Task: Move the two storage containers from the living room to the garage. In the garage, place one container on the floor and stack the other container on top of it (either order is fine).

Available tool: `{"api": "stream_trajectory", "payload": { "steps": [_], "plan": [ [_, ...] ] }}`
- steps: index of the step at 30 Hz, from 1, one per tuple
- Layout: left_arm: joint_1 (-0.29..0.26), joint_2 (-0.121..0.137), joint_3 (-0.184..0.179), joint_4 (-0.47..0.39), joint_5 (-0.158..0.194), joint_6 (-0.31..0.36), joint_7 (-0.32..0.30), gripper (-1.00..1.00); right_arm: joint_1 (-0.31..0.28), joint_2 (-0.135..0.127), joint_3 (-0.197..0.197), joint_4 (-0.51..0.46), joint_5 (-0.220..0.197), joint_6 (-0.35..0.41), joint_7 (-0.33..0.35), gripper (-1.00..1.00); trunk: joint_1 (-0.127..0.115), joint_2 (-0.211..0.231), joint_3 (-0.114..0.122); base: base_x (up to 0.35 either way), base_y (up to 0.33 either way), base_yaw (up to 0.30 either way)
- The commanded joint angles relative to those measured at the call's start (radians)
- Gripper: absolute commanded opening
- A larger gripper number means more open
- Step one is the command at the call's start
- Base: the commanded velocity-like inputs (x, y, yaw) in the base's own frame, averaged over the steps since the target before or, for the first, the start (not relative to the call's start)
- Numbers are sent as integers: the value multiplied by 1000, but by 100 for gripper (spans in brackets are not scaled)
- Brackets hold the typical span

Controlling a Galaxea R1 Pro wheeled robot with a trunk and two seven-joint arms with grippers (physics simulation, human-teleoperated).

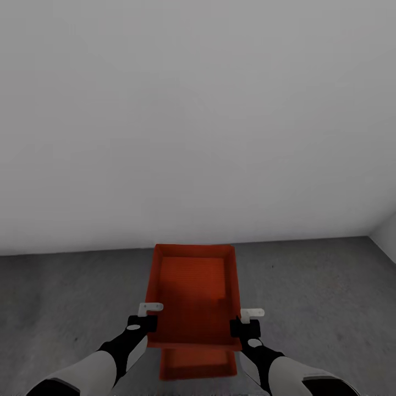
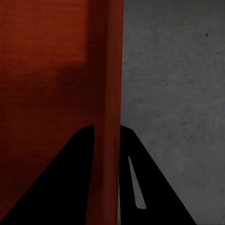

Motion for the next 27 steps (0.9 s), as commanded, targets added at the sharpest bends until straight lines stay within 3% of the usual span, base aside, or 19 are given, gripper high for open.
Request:
{"api": "stream_trajectory", "payload": {
  "steps": [1, 27],
  "plan": [
    [-1, -2, 32, 3, 92, 0, 9, -100, -1, 0, -29, -3, 8, -7, -8, -100, 0, -1, -3, 0, 0, 0],
    [-1, -2, 32, 3, 92, 0, 9, -100, -1, 0, -28, -3, 8, -7, -8, -100, 0, -1, -44, 0, 0, 0]
  ]
}}
